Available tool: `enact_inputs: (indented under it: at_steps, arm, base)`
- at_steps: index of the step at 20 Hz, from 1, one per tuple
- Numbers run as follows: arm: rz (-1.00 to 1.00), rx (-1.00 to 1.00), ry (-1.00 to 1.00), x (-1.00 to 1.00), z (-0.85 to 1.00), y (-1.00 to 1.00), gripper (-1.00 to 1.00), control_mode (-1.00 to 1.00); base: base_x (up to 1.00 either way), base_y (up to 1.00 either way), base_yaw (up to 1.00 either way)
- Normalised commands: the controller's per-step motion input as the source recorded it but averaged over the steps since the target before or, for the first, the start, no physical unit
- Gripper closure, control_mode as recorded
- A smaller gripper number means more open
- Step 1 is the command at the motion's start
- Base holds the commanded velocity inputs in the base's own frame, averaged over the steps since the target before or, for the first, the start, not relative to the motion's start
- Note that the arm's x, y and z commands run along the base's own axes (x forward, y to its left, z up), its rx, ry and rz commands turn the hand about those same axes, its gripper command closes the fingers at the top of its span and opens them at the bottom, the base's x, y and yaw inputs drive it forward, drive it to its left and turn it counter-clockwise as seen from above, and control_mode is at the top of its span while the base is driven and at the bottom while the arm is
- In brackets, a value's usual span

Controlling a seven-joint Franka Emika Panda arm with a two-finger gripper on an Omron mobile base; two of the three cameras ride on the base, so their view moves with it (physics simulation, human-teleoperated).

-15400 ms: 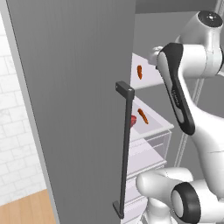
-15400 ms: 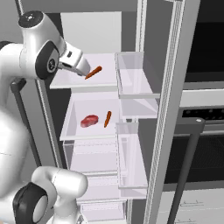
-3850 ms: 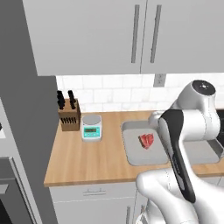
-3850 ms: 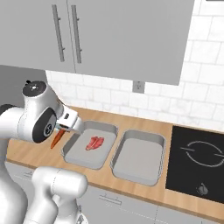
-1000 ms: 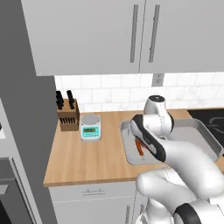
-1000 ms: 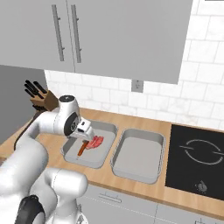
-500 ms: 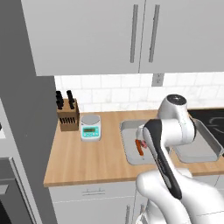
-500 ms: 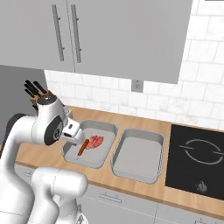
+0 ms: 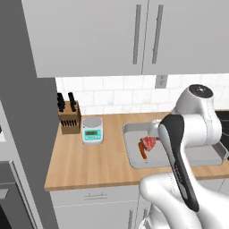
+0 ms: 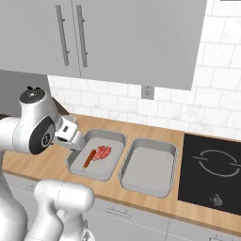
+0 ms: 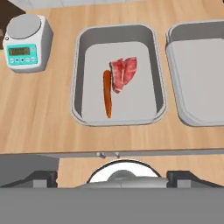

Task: Place one carrot and one steak in each tupperware on the nearby counter, to pack two identical lunches.

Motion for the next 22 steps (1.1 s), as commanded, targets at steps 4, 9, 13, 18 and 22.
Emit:
enact_inputs:
  at_steps: [4,9,13,18,22]
  arm:
    - [0.00,0.04,-0.01,-0.52,0.49,-0.30,-1.00,-1.00]
    - [0.00,0.00,-0.01,-0.31,0.37,-0.01,-1.00,-1.00]
    - [0.00,0.00,-0.14,-0.07,0.22,0.00,-1.00,-1.00]
    - [0.00,0.00,-0.29,-0.40,0.22,0.00,-1.00,-1.00]
    - [0.00,0.00,-0.07,-0.12,0.05,0.00,-1.00,1.00]
  base:
    - [0.00,0.00,0.00]
    - [0.00,0.00,0.00]
    - [0.00,0.00,0.00]
    - [0.00,0.00,0.00]
    - [-0.52,0.00,0.00]
